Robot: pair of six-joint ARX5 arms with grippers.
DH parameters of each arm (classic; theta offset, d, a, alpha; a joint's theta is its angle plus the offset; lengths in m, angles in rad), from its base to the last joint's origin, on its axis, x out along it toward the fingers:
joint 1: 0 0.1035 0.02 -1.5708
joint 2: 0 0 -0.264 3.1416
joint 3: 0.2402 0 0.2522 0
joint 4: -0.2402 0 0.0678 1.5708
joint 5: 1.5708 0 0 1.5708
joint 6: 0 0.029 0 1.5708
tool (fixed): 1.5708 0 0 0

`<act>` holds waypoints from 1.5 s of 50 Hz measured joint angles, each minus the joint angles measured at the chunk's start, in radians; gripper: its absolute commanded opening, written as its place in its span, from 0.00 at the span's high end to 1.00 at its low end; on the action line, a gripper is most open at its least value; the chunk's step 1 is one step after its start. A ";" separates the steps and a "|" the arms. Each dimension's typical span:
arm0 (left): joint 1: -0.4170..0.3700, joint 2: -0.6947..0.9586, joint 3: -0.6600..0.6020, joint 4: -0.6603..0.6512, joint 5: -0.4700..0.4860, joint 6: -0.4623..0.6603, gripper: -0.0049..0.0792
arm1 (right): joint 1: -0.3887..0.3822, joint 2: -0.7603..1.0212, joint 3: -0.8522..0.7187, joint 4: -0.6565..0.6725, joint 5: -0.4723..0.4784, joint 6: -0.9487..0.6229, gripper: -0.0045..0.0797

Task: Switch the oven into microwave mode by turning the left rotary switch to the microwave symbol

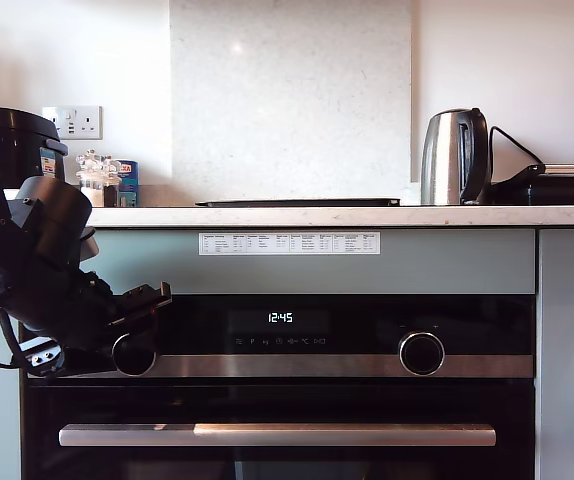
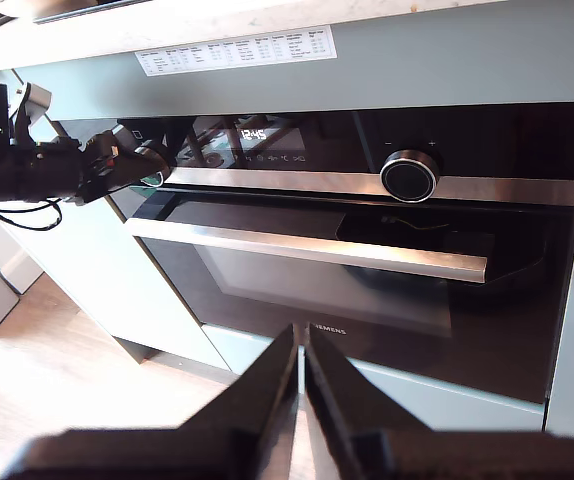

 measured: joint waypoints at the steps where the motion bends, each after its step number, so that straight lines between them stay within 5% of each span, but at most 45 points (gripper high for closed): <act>1: 0.001 0.000 0.000 0.000 0.000 0.011 0.44 | 0.000 0.000 0.000 0.000 0.000 0.000 0.96; 32: 0.001 0.000 0.000 -0.002 -0.026 0.119 0.71 | 0.000 0.000 0.000 0.000 0.000 0.002 0.96; 75: -0.001 0.001 -0.001 -0.019 -0.051 0.412 0.79 | 0.000 0.000 0.000 0.000 0.000 0.023 0.96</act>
